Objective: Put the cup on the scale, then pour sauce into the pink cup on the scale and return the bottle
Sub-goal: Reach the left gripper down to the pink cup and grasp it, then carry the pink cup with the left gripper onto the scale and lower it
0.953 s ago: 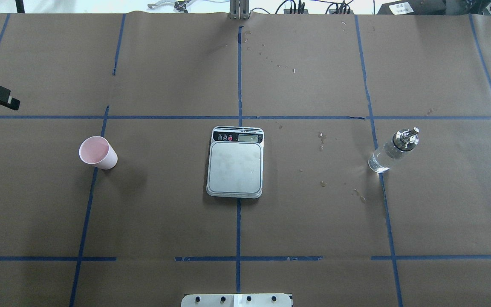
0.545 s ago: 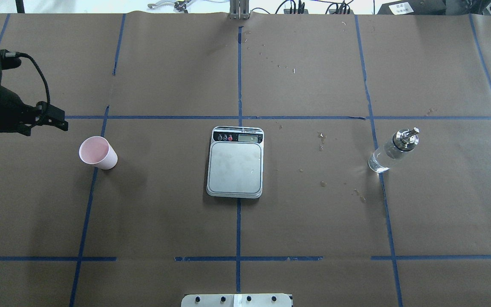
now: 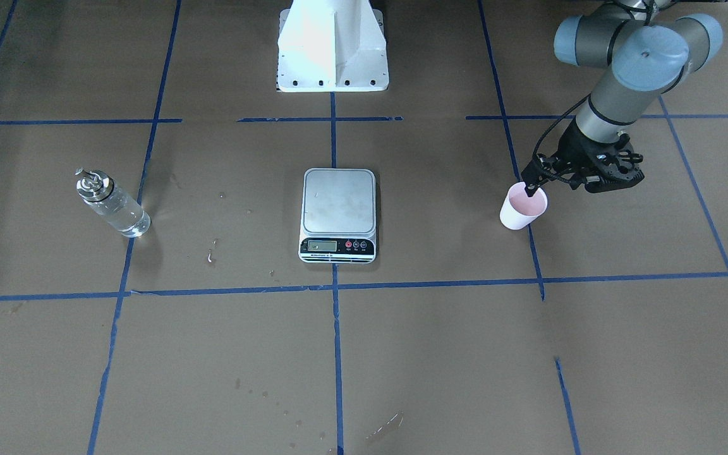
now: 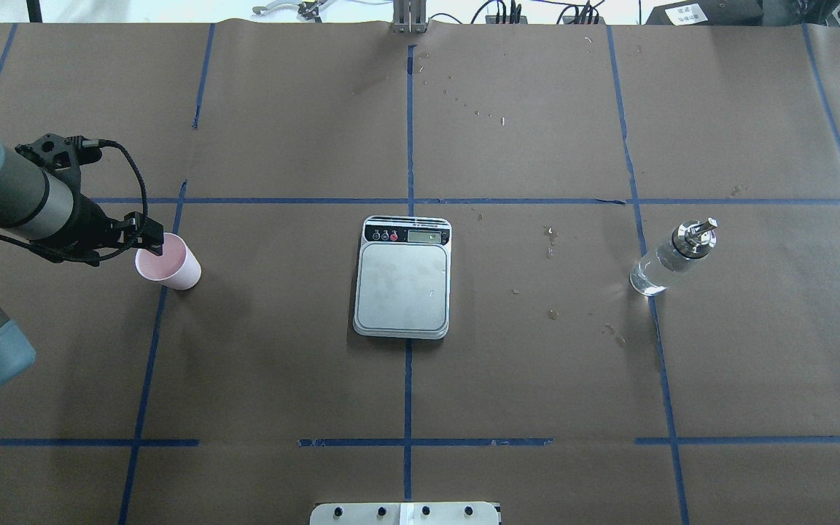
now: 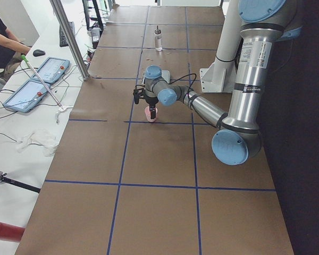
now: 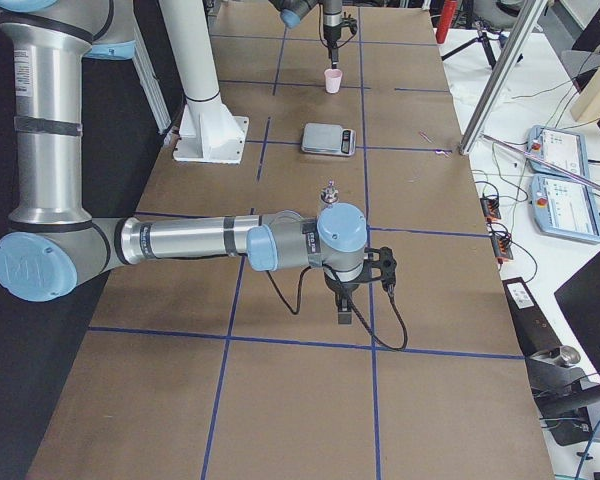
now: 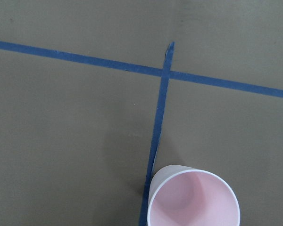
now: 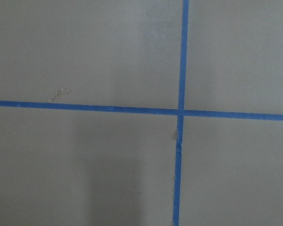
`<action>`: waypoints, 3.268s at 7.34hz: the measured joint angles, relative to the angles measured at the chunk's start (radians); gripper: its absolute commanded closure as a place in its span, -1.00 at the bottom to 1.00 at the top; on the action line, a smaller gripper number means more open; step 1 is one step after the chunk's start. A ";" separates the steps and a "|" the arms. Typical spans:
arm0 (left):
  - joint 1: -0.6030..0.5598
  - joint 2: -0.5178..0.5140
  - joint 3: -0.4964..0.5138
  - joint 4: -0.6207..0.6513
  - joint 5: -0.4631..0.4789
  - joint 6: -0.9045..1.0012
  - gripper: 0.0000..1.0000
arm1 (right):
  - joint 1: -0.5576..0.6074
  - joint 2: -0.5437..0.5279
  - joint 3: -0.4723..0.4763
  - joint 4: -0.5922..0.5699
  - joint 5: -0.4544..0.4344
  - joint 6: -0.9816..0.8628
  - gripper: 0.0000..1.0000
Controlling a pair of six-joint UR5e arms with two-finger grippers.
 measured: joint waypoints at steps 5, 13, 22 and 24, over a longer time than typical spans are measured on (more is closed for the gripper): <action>0.015 -0.010 0.082 -0.082 0.012 0.005 -0.87 | -0.005 0.014 0.002 -0.004 0.010 -0.001 -1.00; 0.037 -0.010 0.060 -0.076 0.006 -0.001 1.00 | -0.005 0.026 0.000 -0.010 0.020 -0.001 -1.00; 0.043 -0.418 -0.063 0.368 -0.042 -0.316 1.00 | -0.006 0.027 0.005 -0.008 0.033 -0.001 -1.00; 0.140 -0.527 0.049 0.313 -0.021 -0.504 1.00 | -0.006 0.024 0.005 -0.007 0.034 -0.001 -1.00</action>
